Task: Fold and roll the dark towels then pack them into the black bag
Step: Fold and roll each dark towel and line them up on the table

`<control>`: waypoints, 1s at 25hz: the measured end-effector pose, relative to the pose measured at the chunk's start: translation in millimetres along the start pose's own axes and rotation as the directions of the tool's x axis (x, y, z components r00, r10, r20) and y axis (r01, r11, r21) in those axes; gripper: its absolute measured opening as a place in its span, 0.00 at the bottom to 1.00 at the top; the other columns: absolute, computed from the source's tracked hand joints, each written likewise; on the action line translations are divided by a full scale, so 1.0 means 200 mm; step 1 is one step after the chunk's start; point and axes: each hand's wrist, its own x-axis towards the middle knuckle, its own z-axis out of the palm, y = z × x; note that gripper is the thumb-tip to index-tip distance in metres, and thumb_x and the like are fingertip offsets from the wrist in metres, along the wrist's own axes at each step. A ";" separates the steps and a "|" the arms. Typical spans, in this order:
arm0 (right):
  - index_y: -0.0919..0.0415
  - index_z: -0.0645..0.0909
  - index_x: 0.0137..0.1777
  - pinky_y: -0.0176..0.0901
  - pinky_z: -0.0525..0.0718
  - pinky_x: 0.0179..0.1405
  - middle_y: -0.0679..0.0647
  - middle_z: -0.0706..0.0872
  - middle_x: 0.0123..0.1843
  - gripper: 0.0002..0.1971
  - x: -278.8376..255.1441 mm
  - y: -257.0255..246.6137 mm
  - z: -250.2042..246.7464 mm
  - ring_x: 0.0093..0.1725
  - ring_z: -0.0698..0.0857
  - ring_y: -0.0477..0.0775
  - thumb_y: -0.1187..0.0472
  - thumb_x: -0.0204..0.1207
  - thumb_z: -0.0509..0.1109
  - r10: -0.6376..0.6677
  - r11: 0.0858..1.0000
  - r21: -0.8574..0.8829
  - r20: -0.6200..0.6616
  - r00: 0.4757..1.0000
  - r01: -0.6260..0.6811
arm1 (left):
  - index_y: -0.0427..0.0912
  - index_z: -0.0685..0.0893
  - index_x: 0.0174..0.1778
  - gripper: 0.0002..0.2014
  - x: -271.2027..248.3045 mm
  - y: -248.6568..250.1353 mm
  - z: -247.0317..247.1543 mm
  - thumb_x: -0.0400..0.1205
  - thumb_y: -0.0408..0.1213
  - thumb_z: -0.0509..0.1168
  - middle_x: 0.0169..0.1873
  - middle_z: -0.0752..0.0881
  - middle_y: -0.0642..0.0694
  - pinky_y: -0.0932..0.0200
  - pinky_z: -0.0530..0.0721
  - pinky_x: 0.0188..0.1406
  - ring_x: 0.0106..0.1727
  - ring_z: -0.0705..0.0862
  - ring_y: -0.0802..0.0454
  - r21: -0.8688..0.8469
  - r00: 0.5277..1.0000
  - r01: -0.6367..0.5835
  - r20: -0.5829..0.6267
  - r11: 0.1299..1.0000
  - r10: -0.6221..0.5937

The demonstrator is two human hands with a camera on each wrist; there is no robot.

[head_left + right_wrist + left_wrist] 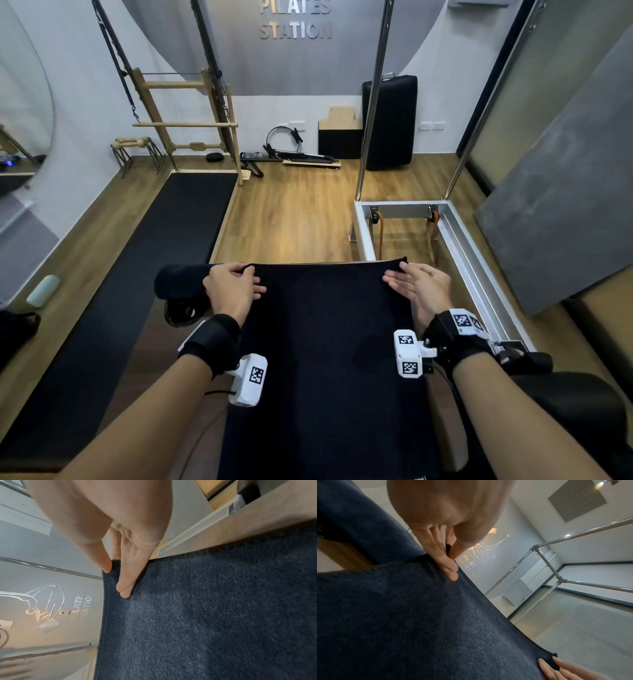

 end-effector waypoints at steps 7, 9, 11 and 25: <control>0.78 0.76 0.64 0.48 0.95 0.42 0.79 0.91 0.51 0.11 0.16 0.15 0.00 0.48 0.95 0.72 0.75 0.84 0.69 0.126 0.991 -0.052 -0.003 0.992 -0.126 | 0.30 0.88 0.62 0.10 0.09 -0.16 0.13 0.89 0.25 0.63 0.42 0.91 0.34 0.48 0.95 0.38 0.35 0.95 0.46 0.138 0.998 0.066 0.002 0.988 -0.067; 0.71 0.72 0.73 0.54 0.95 0.52 0.75 0.91 0.55 0.20 0.15 0.18 -0.01 0.51 0.94 0.74 0.77 0.83 0.68 0.104 0.995 -0.006 0.003 0.995 -0.104 | 0.35 0.78 0.81 0.20 0.05 -0.17 0.12 0.92 0.26 0.58 0.53 0.88 0.35 0.48 0.96 0.42 0.45 0.95 0.46 0.119 0.997 0.032 0.061 0.992 -0.040; 0.63 0.68 0.77 0.59 0.93 0.57 0.73 0.92 0.58 0.26 0.11 0.19 -0.04 0.53 0.93 0.76 0.78 0.82 0.68 0.078 0.996 0.037 0.042 0.996 -0.079 | 0.41 0.68 0.89 0.26 -0.01 -0.17 0.09 0.93 0.27 0.56 0.57 0.87 0.39 0.49 0.96 0.44 0.52 0.93 0.50 0.095 0.993 -0.030 0.120 0.995 0.018; 0.69 0.84 0.62 0.47 0.90 0.34 0.71 0.93 0.47 0.08 -0.87 0.36 -0.23 0.37 0.92 0.66 0.67 0.88 0.68 0.113 0.927 -0.370 0.143 0.983 -0.053 | 0.38 0.91 0.43 0.08 -0.75 -0.37 -0.48 0.87 0.35 0.70 0.35 0.90 0.45 0.49 0.88 0.48 0.41 0.89 0.47 0.386 0.926 -0.288 0.345 0.876 0.152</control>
